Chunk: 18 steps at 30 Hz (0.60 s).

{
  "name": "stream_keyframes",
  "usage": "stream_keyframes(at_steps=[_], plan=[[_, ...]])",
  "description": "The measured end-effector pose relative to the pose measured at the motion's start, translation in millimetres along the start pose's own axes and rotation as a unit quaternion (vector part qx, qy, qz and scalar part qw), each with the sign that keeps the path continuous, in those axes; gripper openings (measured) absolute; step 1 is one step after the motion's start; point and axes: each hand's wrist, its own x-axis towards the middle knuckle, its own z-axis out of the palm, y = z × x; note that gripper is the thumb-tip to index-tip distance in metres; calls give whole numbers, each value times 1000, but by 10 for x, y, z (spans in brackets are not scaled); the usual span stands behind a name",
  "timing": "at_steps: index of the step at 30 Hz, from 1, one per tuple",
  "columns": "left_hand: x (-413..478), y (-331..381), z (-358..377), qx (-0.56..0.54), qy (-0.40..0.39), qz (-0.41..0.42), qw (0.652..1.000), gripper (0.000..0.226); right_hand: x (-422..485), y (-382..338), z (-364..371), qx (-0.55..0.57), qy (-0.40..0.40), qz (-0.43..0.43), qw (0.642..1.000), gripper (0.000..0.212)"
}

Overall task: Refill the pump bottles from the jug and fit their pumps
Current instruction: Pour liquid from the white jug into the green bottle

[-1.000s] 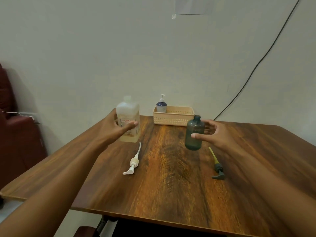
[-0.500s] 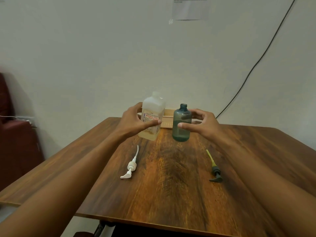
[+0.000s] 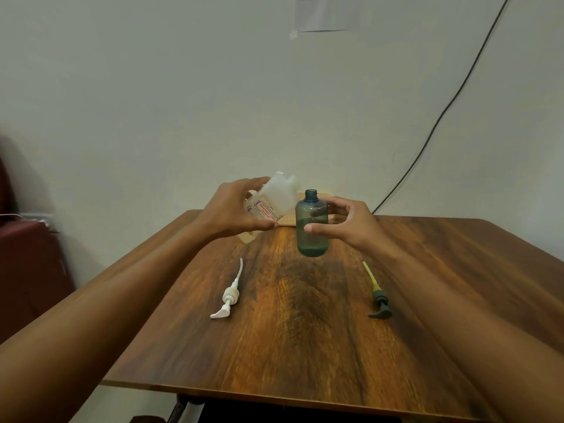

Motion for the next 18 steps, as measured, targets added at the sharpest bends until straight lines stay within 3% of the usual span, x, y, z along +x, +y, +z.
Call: stream_keyframes(at_steps=[5,18], plan=[[56,14,-35,37,-10,12,999,93,-18,11,12,-4,6,7,1000,90],[133,31,-96,115,-50,18,992,96,-63,12,41,-26,0,14,1000,101]])
